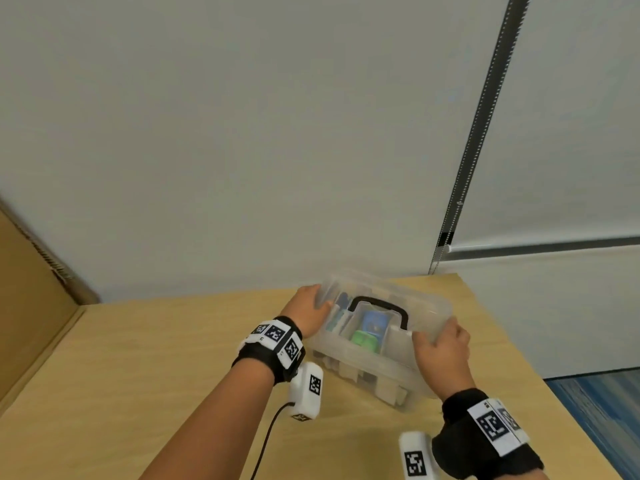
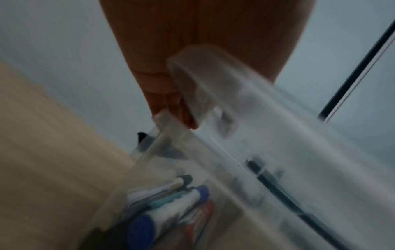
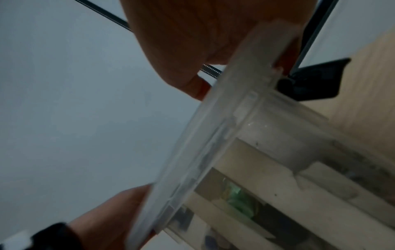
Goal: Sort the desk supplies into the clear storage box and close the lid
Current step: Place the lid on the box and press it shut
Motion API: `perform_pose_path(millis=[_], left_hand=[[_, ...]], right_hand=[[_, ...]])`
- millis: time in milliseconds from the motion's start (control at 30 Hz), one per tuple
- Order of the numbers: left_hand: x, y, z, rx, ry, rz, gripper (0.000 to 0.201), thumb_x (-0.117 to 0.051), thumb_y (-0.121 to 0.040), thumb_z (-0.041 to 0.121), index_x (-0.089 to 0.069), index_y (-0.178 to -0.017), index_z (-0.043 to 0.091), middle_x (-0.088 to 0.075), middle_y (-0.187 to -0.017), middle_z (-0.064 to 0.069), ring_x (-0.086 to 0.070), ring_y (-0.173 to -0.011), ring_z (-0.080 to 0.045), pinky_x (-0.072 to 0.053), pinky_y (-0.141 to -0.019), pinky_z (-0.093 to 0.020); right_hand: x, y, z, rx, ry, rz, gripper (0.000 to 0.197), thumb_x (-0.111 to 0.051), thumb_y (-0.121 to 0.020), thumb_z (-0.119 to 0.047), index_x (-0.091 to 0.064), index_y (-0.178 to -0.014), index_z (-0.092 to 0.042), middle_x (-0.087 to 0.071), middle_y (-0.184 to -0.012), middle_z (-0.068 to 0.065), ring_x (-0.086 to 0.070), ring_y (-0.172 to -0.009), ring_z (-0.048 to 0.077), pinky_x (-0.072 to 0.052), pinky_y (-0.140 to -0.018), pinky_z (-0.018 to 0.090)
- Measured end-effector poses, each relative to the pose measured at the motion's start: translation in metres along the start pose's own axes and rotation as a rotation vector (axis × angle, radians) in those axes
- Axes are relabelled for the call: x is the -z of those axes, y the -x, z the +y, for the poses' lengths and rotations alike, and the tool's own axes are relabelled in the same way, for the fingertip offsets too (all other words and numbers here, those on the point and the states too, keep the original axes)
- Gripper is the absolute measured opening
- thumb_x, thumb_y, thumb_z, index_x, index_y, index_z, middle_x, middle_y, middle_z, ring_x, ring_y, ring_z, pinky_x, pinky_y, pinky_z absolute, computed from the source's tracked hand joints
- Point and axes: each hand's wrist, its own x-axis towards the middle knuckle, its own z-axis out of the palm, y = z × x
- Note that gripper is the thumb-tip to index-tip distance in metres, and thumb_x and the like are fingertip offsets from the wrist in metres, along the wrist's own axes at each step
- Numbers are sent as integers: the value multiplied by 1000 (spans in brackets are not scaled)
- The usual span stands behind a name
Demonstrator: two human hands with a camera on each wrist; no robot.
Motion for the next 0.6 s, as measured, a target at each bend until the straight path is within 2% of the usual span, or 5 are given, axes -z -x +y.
perform_pose_path(millis=[167, 267, 333, 467, 600], left_hand=[[-3, 12, -8, 25, 128, 38, 53, -40, -99, 32, -26, -148, 17, -34, -152, 0, -34, -139, -19, -28, -112, -32], [-2, 29, -15, 1, 182, 91, 43, -41, -99, 31, -36, -141, 23, -46, -140, 4, -47, -121, -11, -37, -96, -25], [-4, 42, -27, 22, 216, 132, 42, -41, -98, 33, -37, -140, 24, -48, -137, 6, -49, -116, -8, -41, -95, -26], [-10, 58, -48, 94, 230, 265, 52, -41, -97, 35, -29, -146, 22, -43, -143, -3, -48, -125, -17, -40, -105, -34], [-6, 56, -45, 161, 108, 297, 54, -36, -99, 36, -23, -148, 18, -38, -141, -6, -52, -118, -21, -43, -94, -31]], right_hand=[[-10, -3, -5, 38, 77, -19, 74, -49, -94, -26, -7, -150, -1, -14, -152, 19, -21, -138, 36, -26, -112, 42], [-14, -10, -8, 96, 133, -30, 64, -41, -97, -26, -12, -150, -5, -18, -153, 16, -32, -135, 34, -34, -108, 40], [-15, -16, -11, 148, 156, -46, 57, -37, -99, -20, -18, -150, -8, -23, -152, 13, -41, -130, 31, -39, -102, 37], [-22, -29, -20, 228, 159, -61, 50, -36, -98, -13, -31, -148, -14, -38, -147, 8, -49, -124, 28, -40, -100, 34], [-32, -42, -27, 258, 170, -76, 48, -36, -99, -12, -34, -147, -13, -42, -141, 9, -52, -117, 28, -41, -94, 32]])
